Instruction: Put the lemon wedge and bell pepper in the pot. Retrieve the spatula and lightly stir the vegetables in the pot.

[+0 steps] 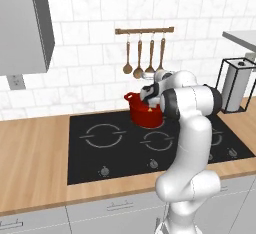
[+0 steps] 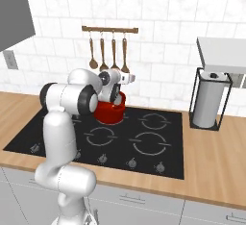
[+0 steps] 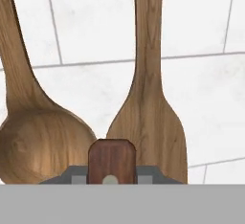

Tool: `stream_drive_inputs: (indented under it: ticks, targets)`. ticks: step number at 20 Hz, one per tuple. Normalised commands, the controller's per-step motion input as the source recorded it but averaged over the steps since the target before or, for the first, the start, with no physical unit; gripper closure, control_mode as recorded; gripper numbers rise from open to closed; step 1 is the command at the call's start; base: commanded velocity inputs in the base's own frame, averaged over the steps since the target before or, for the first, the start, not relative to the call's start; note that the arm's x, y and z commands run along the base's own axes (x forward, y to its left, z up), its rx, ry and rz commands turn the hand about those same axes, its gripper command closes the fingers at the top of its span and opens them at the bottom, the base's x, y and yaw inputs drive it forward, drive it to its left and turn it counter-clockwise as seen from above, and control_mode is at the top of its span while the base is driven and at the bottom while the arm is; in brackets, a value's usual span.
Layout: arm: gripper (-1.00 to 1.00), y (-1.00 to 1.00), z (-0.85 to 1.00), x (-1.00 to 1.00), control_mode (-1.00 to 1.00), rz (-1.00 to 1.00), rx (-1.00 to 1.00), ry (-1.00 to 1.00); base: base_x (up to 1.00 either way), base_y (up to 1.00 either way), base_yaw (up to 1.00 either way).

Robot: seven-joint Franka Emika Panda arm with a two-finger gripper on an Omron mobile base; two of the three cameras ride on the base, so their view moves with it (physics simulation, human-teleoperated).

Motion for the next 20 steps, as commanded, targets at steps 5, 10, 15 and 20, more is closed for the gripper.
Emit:
stream_drive_inputs:
  ticks: [5, 10, 15, 20]
  targets:
    - [1.00, 0.05, 0.00, 0.00, -1.00, 0.00, 0.07, 0.08, 0.00, 0.00, 0.00]
    - [1.00, 0.24, 0.34, -0.19, -1.00, 0.00, 0.13, 0.01, 0.00, 0.00, 0.00]
    - [1.00, 0.05, 0.19, -0.20, -1.00, 0.00, 0.04, 0.00, 0.00, 0.00, 0.00]
    - [1.00, 0.00, 0.00, 0.00, -1.00, -0.03, 0.00, 0.00, 0.00, 0.00, 0.00]
